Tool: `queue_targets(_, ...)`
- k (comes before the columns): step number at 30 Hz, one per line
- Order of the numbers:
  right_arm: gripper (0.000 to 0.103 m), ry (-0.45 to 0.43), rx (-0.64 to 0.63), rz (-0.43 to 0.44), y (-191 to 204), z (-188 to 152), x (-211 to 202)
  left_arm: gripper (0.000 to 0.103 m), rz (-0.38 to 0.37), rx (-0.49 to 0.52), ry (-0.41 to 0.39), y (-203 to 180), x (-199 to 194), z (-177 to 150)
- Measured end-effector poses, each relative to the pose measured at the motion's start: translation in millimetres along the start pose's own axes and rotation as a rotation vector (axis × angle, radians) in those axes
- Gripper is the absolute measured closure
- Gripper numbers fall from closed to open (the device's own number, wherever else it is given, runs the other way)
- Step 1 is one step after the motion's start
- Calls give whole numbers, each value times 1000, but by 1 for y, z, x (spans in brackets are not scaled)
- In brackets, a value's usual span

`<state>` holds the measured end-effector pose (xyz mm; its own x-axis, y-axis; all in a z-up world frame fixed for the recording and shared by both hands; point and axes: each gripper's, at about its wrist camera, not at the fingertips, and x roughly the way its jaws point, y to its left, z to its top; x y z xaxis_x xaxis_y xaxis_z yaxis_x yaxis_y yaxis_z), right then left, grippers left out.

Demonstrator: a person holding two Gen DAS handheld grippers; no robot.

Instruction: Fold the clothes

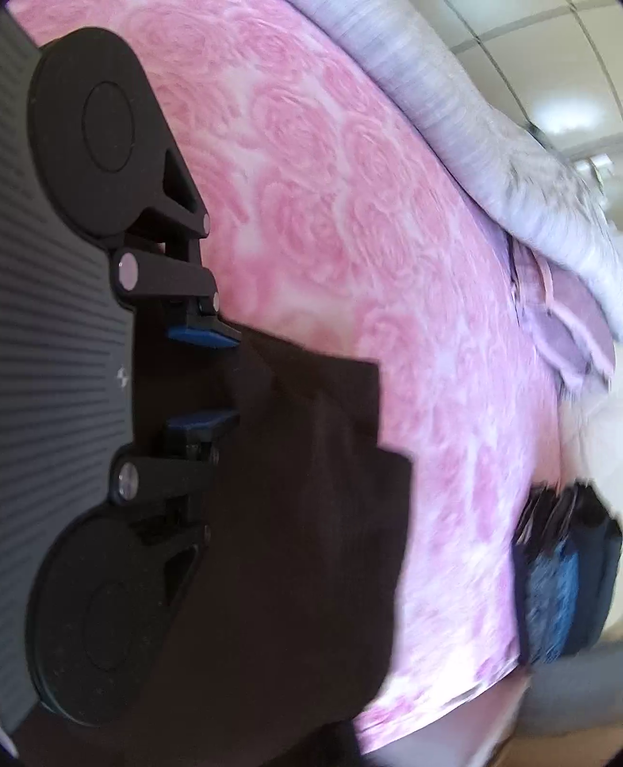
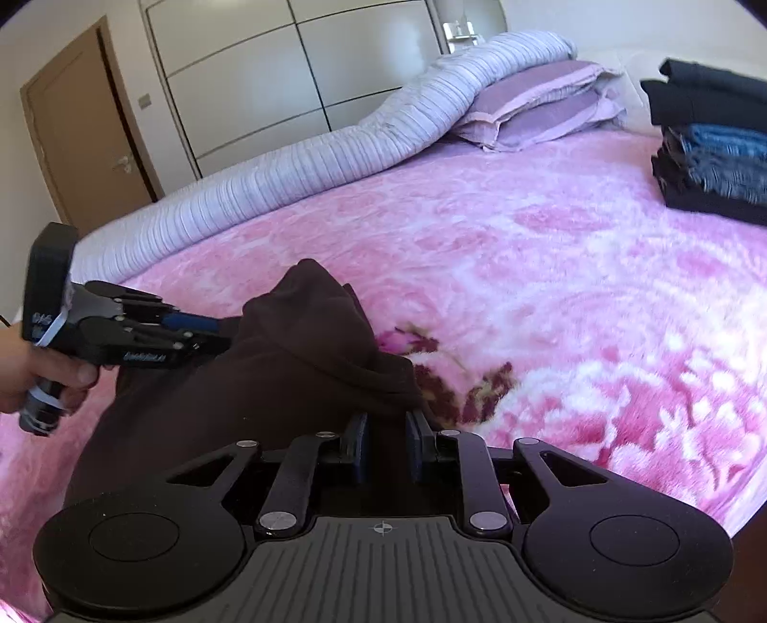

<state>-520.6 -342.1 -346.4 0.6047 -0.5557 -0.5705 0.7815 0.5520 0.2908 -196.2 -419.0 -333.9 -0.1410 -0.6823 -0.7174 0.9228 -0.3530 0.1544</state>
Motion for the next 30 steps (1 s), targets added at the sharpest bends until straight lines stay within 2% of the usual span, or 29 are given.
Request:
queue_targets(2,83,-17,16,1,-1,2,-10,79,-30,-14,-47,-2,-9,12)
queue_targets(4,83,-21,14,-2,0,0,-12,79,-108,-22,-76,-8,-9,26)
queue_targets(7,83,-21,18,6,-2,-6,-8,79,-210,8,-64,-26,10,40)
queue_targets(9,83,-28,12,4,-1,-8,-9,77,-207,47,-31,-38,32,45)
queue_targets(12,83,-32,15,3,-2,-11,-8,72,-185,82,-36,-49,55,50)
queue_targets(17,83,-25,19,4,-2,-13,-8,72,-159,63,-12,-49,59,64)
queue_targets(21,83,21,14,-10,3,-13,-13,73,-74,68,0,-47,34,61)
queue_targets(24,82,37,24,-46,12,-13,-28,73,18,102,81,-47,14,51)
queue_targets(27,82,16,24,2,30,-18,-44,73,61,137,126,-51,-8,36)
queue_targets(30,82,89,-1,46,49,-31,-37,73,90,169,146,-55,-20,21)
